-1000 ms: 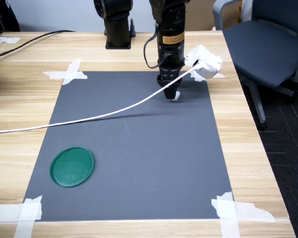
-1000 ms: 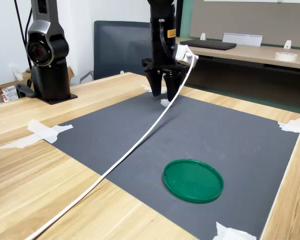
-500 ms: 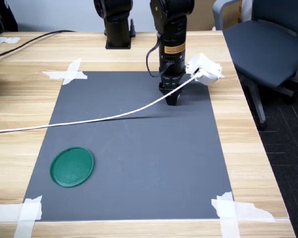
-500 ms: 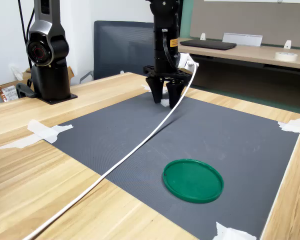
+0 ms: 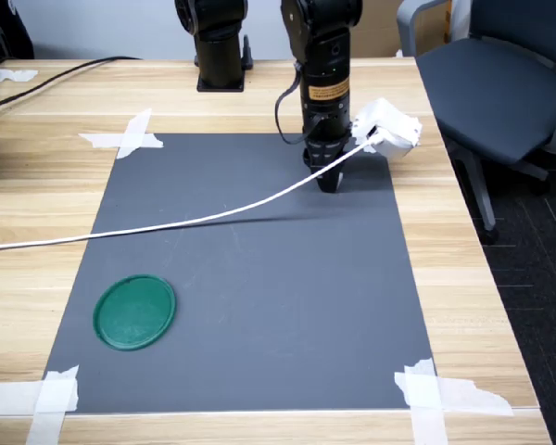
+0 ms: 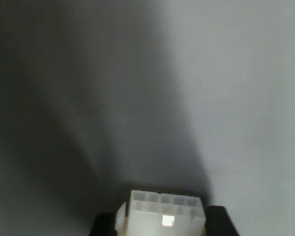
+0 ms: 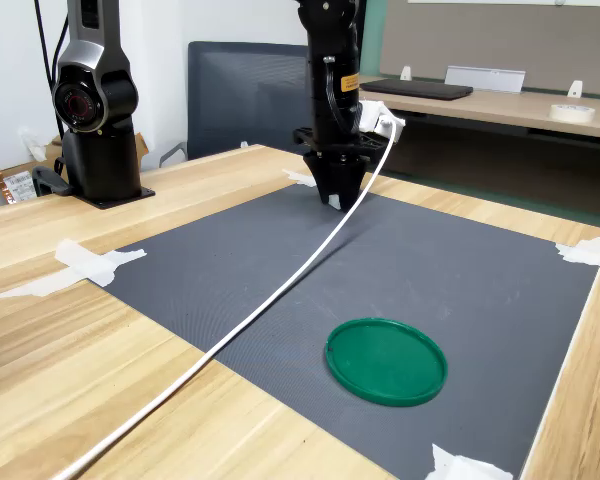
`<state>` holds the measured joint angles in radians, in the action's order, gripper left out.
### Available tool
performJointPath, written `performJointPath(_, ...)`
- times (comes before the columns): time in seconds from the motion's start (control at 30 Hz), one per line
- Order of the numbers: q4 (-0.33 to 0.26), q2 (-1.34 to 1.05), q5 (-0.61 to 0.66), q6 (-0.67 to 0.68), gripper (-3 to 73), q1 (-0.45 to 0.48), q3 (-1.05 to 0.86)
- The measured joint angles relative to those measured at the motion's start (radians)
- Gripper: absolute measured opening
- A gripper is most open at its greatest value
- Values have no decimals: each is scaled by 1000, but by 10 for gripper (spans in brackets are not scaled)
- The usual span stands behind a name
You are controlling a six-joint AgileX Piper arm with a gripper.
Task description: Grasp a white terminal and put it in the green lid.
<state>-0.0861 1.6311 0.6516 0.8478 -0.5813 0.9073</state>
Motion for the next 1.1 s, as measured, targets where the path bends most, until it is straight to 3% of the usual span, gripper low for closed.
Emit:
performJointPath(0.2, -29, -114, 3, -17, 308, 71, 0)
performJointPath(0.57, -46, -265, 39, 101, 308, 327, 0)
performJointPath(1.1, -78, -297, 107, 152, 308, 618, 74)
